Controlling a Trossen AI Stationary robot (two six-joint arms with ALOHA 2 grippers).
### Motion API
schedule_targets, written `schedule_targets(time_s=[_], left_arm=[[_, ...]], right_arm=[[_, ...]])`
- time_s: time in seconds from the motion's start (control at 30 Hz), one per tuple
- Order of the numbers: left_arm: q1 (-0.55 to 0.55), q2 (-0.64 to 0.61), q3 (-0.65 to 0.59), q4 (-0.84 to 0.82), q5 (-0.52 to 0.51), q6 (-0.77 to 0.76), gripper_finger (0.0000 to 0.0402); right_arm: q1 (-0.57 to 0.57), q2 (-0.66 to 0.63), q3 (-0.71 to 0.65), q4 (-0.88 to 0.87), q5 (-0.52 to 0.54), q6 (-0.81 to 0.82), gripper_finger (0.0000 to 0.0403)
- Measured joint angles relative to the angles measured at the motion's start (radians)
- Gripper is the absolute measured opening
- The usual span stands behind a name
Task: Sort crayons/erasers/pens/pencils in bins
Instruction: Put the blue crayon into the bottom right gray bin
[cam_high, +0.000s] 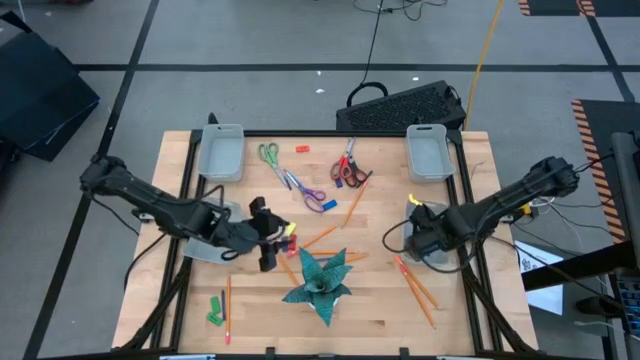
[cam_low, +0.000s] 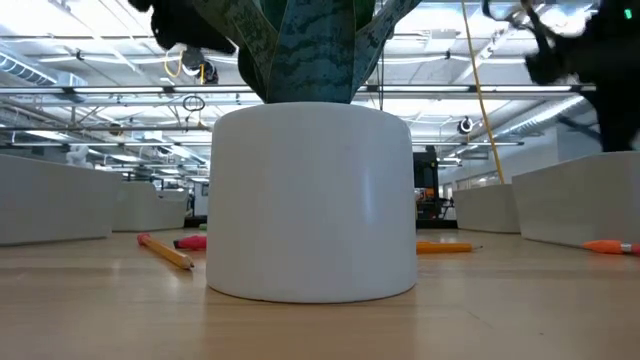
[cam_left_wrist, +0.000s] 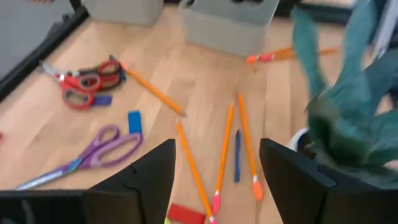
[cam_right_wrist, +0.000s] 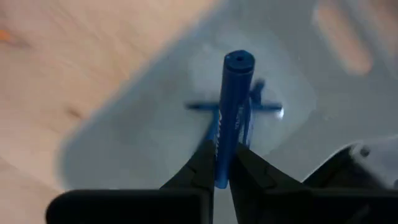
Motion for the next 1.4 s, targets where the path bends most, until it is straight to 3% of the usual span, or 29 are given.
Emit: schedule_targets(time_s=[0.23, 0.33, 0.5, 0.67, 0.87, 0.97, 1.1, 1.4], left_arm=[[-0.003, 0.057, 0.000, 0.012, 0.005, -0.018, 0.0237], [-0.003, 0.071, 0.000, 0.008, 0.004, -0.021, 0.0237], [0.029, 0.109, 0.000, 0.006, -0.002, -0.032, 0.0237], [0.132, 0.156, -0.007, 0.000, -0.048, -0.082, 0.0237], [0.321, 0.210, -0.113, 0.012, -0.102, -0.281, 0.0237], [0.419, 0.216, -0.215, 0.098, -0.160, -0.412, 0.0237], [0.542, 0.254, -0.299, 0.296, -0.155, -0.439, 0.0237], [0.599, 0.495, -0.133, 0.331, -0.147, -0.416, 0.0237]], right_arm=[[-0.066, 0.000, -0.207, 0.178, -0.098, 0.018, 0.0022], [-0.091, 0.000, -0.249, 0.227, -0.123, 0.013, 0.0052], [-0.110, -0.010, -0.227, 0.158, -0.119, -0.061, 0.0129], [-0.087, -0.027, -0.108, 0.023, -0.010, -0.041, 0.0171], [0.005, -0.024, 0.066, 0.075, 0.114, -0.015, 0.0169], [0.040, -0.025, 0.103, 0.160, 0.194, -0.036, 0.0164], [0.039, -0.023, 0.105, 0.295, 0.218, -0.106, 0.0163], [-0.019, -0.024, 0.105, 0.487, 0.203, -0.171, 0.0163]])
